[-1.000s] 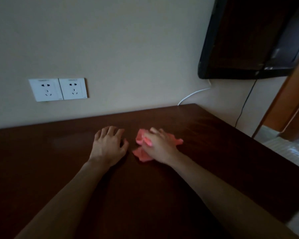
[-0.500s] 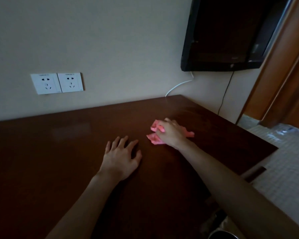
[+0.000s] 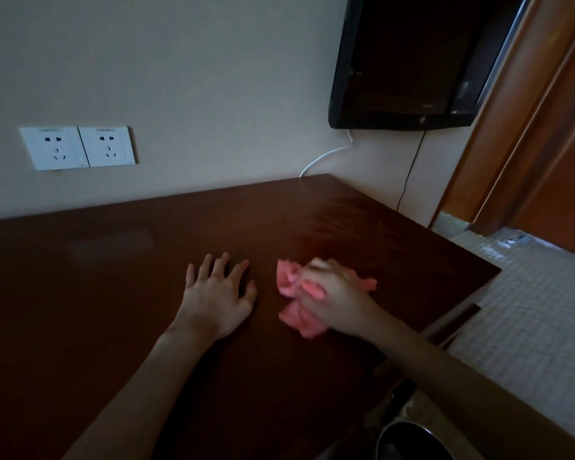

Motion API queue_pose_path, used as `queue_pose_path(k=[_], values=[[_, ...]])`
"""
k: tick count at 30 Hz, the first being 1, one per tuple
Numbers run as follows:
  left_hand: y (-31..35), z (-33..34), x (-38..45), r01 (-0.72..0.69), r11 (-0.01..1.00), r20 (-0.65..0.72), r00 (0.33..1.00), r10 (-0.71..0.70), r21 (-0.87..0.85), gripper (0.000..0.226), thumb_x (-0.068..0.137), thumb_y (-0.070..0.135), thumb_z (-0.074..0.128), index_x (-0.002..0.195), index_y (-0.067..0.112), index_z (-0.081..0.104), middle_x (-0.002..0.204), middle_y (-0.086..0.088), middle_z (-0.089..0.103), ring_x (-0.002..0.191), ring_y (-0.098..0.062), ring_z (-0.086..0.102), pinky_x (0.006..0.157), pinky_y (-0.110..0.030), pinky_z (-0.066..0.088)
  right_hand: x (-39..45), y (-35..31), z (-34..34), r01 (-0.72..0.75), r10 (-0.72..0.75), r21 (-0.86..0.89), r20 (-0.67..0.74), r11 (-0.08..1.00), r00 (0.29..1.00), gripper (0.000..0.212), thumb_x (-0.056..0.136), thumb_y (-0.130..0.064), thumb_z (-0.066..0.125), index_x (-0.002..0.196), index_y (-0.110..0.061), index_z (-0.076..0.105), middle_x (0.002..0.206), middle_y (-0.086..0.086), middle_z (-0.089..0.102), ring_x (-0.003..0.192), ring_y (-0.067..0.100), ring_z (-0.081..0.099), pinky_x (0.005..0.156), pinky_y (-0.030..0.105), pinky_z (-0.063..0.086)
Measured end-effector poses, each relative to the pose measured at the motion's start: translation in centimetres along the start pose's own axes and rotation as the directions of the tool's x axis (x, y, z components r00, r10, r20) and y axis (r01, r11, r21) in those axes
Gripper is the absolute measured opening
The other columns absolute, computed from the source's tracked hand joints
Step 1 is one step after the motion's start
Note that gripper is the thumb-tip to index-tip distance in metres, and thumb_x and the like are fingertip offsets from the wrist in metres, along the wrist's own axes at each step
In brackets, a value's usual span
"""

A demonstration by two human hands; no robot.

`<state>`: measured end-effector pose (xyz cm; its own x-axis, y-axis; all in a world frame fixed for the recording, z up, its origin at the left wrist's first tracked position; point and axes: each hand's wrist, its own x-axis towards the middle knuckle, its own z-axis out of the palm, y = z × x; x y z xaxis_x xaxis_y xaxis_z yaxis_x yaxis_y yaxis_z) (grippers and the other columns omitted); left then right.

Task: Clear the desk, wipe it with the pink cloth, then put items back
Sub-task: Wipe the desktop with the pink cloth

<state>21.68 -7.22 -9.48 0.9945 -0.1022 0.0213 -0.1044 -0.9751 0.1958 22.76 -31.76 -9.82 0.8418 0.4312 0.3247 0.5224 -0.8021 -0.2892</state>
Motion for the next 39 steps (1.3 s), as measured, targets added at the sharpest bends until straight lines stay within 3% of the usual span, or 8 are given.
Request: queue_pose_path(k=[4,7,10,17,21,27,34,39], values=[[0.2,-0.7,0.0,-0.008,0.999,0.030,1.000,0.007,0.039,0.063,0.101,0.061,0.025,0.159,0.039,0.018,0.169,-0.006,0.014,0.156,-0.030,0.007,0.125,-0.053,0.008,7.5,1.4,1.6,-0.170,0.161,-0.078,-0.110,0.982,0.981,0.026,0.095,-0.038,0.056,0.119,-0.038,0.068,0.122,-0.006,0.061,0.115,0.026,0.056,0.091,0.036,0.041],[0.4,-2.1,1.1,-0.029,0.989,0.020,0.999,0.027,0.145,0.061,0.098,0.064,0.027,0.152,0.037,0.034,0.156,-0.006,0.038,0.144,-0.030,0.036,0.119,-0.053,0.025,9.4,1.0,2.3,-0.117,0.106,-0.137,-0.090,0.984,0.990,0.026,0.095,-0.045,0.056,0.113,-0.031,0.068,0.118,-0.004,0.061,0.109,0.028,0.057,0.085,0.033,0.039],[0.3,-2.8,3.9,-0.016,0.988,-0.142,0.989,0.038,0.154,0.053,0.096,0.062,0.030,0.137,0.034,0.050,0.135,-0.003,0.054,0.127,-0.026,0.050,0.111,-0.049,0.034,9.1,2.2,2.9,-0.014,0.004,-0.124,-0.078,0.992,0.997,0.025,0.094,-0.044,0.055,0.107,-0.026,0.067,0.111,-0.005,0.061,0.102,0.022,0.056,0.087,0.037,0.046],[-2.4,-1.0,14.1,-0.023,1.000,0.033,0.999,0.022,0.012,0.066,0.097,0.067,0.023,0.158,0.043,0.019,0.170,-0.004,0.008,0.156,-0.029,-0.007,0.123,-0.058,-0.004,17.7,5.9,4.9,-0.118,0.105,-0.133,-0.098,0.984,0.990,0.034,0.090,-0.042,0.049,0.113,-0.028,0.069,0.119,-0.001,0.062,0.109,0.029,0.057,0.087,0.037,0.044],[-2.8,-0.1,15.3,-0.035,0.999,0.066,0.997,0.033,0.032,0.066,0.098,0.068,0.017,0.159,0.046,0.005,0.170,-0.001,-0.004,0.156,-0.025,-0.011,0.123,-0.055,-0.007,27.0,8.7,6.0,-0.205,0.200,-0.108,-0.054,0.973,0.978,0.034,0.096,-0.046,0.050,0.124,-0.037,0.067,0.126,0.001,0.062,0.119,0.029,0.056,0.096,0.037,0.043],[-2.9,-0.2,15.4,-0.065,0.997,0.073,0.995,0.062,0.034,0.065,0.097,0.069,0.015,0.158,0.047,0.003,0.170,-0.001,-0.006,0.155,-0.025,-0.012,0.123,-0.056,-0.008,36.5,10.5,8.6,-0.274,0.266,-0.109,-0.082,0.956,0.960,0.029,0.095,-0.038,0.055,0.111,-0.021,0.072,0.128,0.003,0.068,0.122,0.030,0.059,0.099,0.036,0.045],[-2.7,-0.5,15.0,-0.052,0.998,0.042,0.998,0.051,0.026,0.065,0.098,0.067,0.021,0.159,0.045,0.012,0.170,-0.003,0.003,0.156,-0.026,-0.004,0.124,-0.055,-0.002,28.3,7.9,6.4,-0.126,0.123,-0.086,-0.048,0.988,0.991,0.028,0.097,-0.044,0.058,0.121,-0.034,0.068,0.122,0.002,0.061,0.117,0.031,0.056,0.082,0.032,0.033],[-2.6,-0.2,14.6,-0.039,0.999,0.023,0.999,0.039,0.018,0.069,0.096,0.070,0.017,0.159,0.043,0.012,0.170,-0.003,0.004,0.156,-0.026,-0.003,0.124,-0.055,-0.002,18.2,5.7,5.1,0.041,-0.047,-0.096,-0.065,0.995,0.997,0.030,0.088,-0.044,0.047,0.106,-0.028,0.065,0.105,-0.002,0.060,0.098,0.028,0.059,0.078,0.039,0.046]])
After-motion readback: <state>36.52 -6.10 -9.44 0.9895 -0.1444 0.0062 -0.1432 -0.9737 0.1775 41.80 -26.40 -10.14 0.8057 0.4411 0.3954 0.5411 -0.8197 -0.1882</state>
